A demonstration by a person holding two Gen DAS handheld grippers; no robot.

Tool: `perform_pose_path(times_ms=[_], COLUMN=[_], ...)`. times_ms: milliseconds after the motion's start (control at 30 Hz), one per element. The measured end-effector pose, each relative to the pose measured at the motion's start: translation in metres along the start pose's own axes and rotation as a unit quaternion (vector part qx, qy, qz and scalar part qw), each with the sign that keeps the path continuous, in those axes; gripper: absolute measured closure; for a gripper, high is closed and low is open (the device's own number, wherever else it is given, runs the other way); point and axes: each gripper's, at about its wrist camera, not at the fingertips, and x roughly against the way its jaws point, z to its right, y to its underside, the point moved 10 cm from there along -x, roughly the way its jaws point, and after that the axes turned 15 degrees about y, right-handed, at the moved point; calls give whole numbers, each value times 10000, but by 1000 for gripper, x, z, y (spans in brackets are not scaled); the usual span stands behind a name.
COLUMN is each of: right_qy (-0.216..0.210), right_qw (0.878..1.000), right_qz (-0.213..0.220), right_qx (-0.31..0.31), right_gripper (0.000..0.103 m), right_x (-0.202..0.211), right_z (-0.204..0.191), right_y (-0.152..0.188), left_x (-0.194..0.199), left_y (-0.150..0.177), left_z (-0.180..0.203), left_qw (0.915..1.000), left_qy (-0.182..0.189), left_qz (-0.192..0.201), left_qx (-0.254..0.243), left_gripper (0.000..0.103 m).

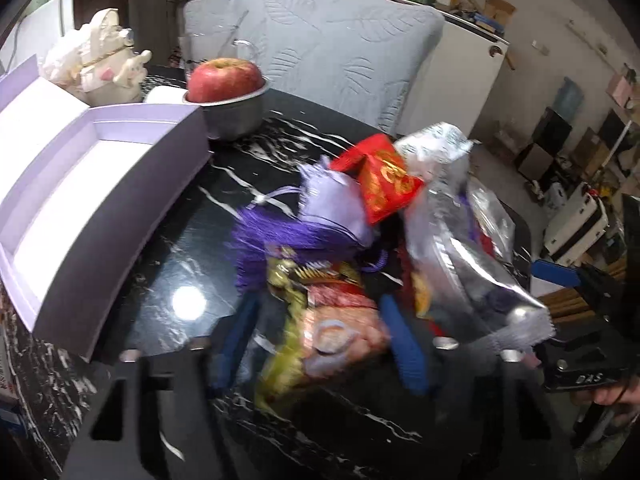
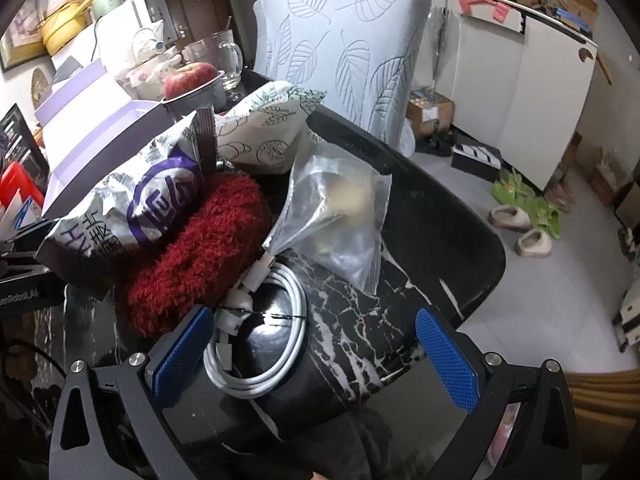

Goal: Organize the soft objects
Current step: 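Grasp the snack bag with the left gripper while the right gripper grasps the white cable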

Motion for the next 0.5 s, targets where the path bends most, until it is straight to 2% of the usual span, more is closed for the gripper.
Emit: perform_pose_path(times_ms=[167, 333, 500], right_qy=[-46, -130, -157], right_qw=[10000, 9999, 9994], right_qz=[8, 55, 198], right_qx=[8, -13, 230], right_gripper=[1, 5, 11], right_x=[2, 5, 9], right_z=[1, 0, -12], right_y=[4, 10, 11], left_x=[8, 23, 40], left_y=[8, 26, 46], left_z=[-1, -4, -5], left_qw=[10000, 9998, 9993], left_qy=[-39, -168, -258], left_qz=[47, 27, -14], left_qx=[70, 141, 254], left_gripper=[58, 58, 58])
